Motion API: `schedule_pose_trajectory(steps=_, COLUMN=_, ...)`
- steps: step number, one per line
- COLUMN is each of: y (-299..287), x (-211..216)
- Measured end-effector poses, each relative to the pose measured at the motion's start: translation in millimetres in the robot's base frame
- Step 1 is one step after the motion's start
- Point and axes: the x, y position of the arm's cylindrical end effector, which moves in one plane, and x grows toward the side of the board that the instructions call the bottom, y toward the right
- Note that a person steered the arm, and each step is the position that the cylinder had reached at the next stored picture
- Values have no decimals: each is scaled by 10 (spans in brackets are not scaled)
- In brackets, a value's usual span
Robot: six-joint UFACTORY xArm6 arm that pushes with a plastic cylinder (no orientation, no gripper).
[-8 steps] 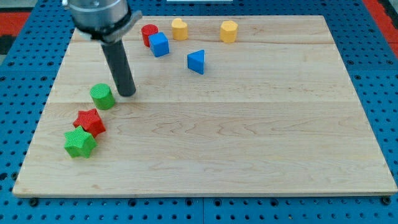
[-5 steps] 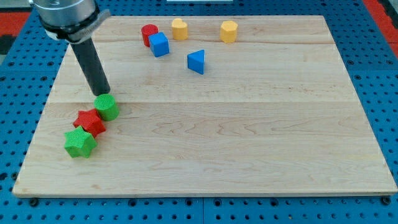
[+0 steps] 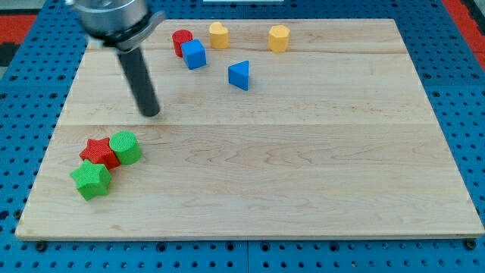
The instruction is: Move the yellow hexagon right to the red star
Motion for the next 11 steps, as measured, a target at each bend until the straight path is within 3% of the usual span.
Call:
schedule_pose_trajectory(steps=1, y=687, x=-338)
schedule_pose_trajectory(steps=3, y=2085, x=-453)
schedule_pose_trajectory(steps=4, y=2182, x=-736)
schedule_pose_trajectory(steps=7, y=554, x=-733)
schedule_pose_trajectory(steps=9, y=169, x=-95)
schedule_pose_trajectory(steps=11, y=-140, x=-433)
